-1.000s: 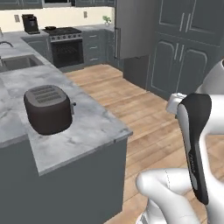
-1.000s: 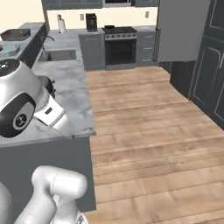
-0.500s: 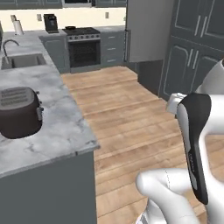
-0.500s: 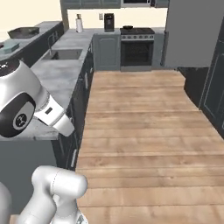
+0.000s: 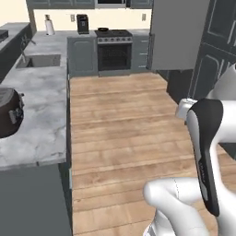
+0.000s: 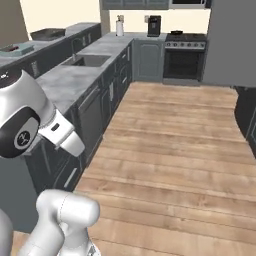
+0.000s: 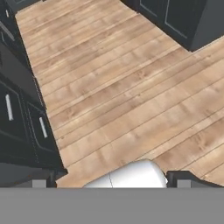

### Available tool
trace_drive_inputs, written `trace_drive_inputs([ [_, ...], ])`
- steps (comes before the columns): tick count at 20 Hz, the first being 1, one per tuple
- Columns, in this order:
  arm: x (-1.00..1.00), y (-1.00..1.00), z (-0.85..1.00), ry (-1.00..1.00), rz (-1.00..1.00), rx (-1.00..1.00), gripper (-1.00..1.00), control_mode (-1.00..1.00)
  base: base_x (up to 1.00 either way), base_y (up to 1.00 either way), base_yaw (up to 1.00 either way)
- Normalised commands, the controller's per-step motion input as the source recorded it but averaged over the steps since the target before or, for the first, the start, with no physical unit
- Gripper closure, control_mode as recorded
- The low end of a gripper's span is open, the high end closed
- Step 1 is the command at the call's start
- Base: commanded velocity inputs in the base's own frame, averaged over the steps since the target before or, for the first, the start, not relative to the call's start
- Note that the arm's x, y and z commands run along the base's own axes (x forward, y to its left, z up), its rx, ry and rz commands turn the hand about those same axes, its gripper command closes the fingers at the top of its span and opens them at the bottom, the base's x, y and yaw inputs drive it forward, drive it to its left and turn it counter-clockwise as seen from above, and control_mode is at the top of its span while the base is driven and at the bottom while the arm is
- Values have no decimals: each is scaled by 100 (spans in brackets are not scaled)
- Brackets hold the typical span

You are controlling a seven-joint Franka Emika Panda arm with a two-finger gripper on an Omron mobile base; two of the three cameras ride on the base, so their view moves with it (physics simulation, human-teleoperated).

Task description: Place the cold items (cucumber and broccoli) from the fridge in one tupperware on the dining counter. Place the warm items (kebab skewer and hot dog) in the stove area in another tupperware.

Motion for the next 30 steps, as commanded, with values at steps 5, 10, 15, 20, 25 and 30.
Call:
trace_drive_inputs([
  [5,0,0,0,0,0,0,-100,100,77,-91,29],
  [10,0,0,0,0,0,0,-100,100,99,-72,5],
  [15,0,0,0,0,0,0,-100,100,100,-18,-15],
  [20,0,0,0,0,0,0,-100,100,100,0,-17],
  [25,0,0,0,0,0,0,-100,100,100,5,-16],
  [30,0,0,0,0,0,0,-100,100,100,15,-11],
])
